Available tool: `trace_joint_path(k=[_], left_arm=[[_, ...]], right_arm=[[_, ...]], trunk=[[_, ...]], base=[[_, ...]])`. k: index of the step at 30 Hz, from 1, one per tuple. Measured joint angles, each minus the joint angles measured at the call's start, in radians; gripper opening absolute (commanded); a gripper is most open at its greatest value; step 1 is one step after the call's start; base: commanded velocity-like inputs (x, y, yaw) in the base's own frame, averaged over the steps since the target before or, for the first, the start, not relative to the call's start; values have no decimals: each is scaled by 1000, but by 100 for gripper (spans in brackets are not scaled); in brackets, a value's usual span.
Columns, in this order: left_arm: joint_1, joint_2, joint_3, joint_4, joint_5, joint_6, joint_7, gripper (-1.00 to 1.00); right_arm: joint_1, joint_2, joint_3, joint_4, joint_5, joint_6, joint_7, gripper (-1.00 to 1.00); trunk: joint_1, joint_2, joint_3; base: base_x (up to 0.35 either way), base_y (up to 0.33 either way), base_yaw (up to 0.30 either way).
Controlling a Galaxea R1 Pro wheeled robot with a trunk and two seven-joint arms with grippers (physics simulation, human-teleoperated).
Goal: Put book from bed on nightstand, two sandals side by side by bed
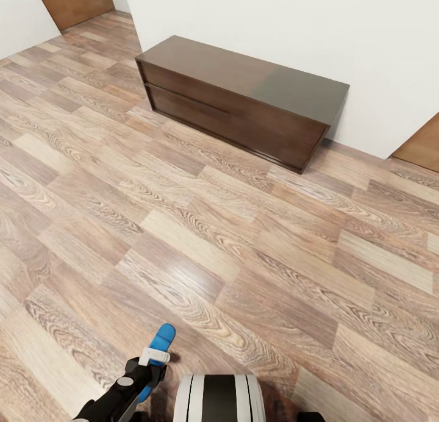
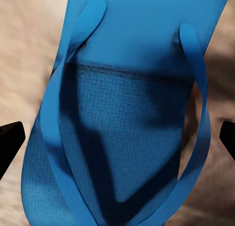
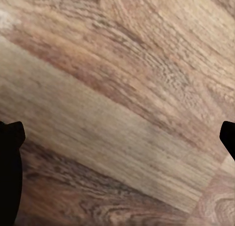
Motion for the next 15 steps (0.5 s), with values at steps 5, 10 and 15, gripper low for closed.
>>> trace_joint_path(k=[5, 10, 15], left_arm=[[-1, 0, 0, 0, 0, 0, 0, 100], [-1, -1, 0, 0, 0, 0, 0, 100], [-2, -1, 0, 0, 0, 0, 0, 100]], right_arm=[[0, 0, 0, 1, 0, 0, 0, 100], [0, 0, 1, 0, 0, 0, 0, 100], [0, 0, 1, 0, 0, 0, 0, 100]], trunk=[[0, 0, 0], [0, 0, 0], [0, 0, 0]], base=[[0, 0, 0], [0, 0, 0], [0, 0, 0]])
